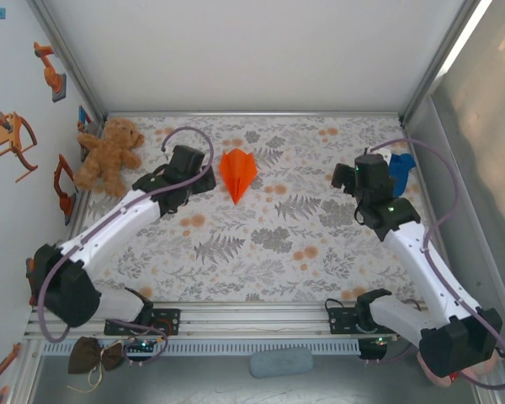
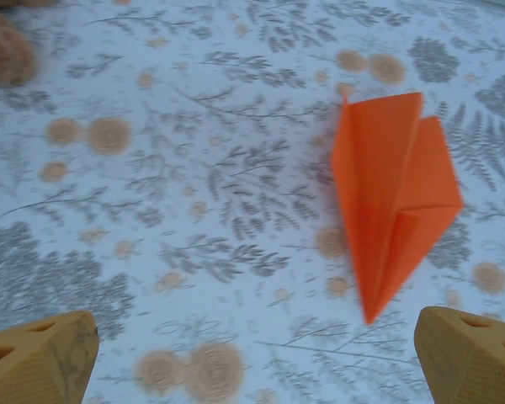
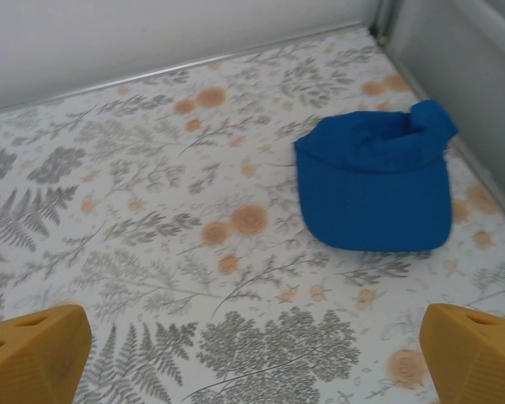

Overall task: Fold a paper plane with a square sheet of paper (pick it up from the middle)
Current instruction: Reset both arms

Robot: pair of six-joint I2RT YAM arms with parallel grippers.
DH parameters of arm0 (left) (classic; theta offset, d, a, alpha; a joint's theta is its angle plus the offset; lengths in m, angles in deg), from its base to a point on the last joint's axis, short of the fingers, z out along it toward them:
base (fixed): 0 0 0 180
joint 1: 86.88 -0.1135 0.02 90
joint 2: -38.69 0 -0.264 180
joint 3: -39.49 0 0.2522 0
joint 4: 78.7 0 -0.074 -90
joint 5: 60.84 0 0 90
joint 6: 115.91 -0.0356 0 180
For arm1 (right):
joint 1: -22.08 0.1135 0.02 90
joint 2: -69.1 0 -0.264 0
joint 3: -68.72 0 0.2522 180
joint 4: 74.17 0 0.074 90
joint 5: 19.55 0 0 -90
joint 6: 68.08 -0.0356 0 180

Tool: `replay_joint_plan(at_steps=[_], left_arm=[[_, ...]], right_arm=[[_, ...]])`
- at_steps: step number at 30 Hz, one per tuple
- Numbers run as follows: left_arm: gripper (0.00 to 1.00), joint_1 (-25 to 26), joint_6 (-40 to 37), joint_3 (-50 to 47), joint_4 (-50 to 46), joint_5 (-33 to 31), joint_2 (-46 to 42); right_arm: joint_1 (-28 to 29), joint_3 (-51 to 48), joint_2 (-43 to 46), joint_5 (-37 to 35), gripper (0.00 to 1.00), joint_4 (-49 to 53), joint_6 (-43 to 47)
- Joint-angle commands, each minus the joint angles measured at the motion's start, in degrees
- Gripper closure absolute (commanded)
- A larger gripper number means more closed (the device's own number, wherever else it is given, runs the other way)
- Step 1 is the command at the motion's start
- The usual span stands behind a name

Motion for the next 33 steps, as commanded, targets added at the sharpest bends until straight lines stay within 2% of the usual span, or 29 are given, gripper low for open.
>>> replay_joint_plan(at_steps=[1,6,10,15,18,22,28,33], left_arm=[[0.04,-2.05,-3.86,-7.40,4.86,-8.09,-6.84],[0.04,-7.51,-7.26,-19.40,11.58,-12.35,-16.08],[0.04,-13.23,-10.57,-25.37,15.19,-13.59,-20.79],[0.04,-16.73,-19.18,-34.29,28.22,-13.67,-23.90],[0.04,-19.77,-21.64,-37.60,35.37,-8.81,-22.93],[0.04,-23.47,-25.73,-40.11,46.14,-0.82,-17.04],[0.04,-25.74,-31.01,-42.72,62.95,9.28,-7.96],[0.04,-28.71,-32.01,-42.65,70.53,16.79,-1.18]], right_arm=[[-0.94,-2.37,1.60,-12.46,0.00,1.11,1.15],[-3.99,-8.05,1.61,-18.33,0.01,-4.03,1.53],[-7.77,-14.11,2.00,-15.42,0.01,-11.96,1.88],[-12.02,-21.20,-0.71,-11.54,0.01,-23.72,3.91],[-12.75,-25.98,-3.47,-11.26,0.01,-33.15,6.95],[-12.86,-30.95,-7.16,-8.77,0.01,-46.32,11.74],[-12.86,-33.36,-14.53,-3.19,0.01,-60.09,17.51],[-13.27,-32.61,-20.01,2.56,0.02,-68.12,20.49]])
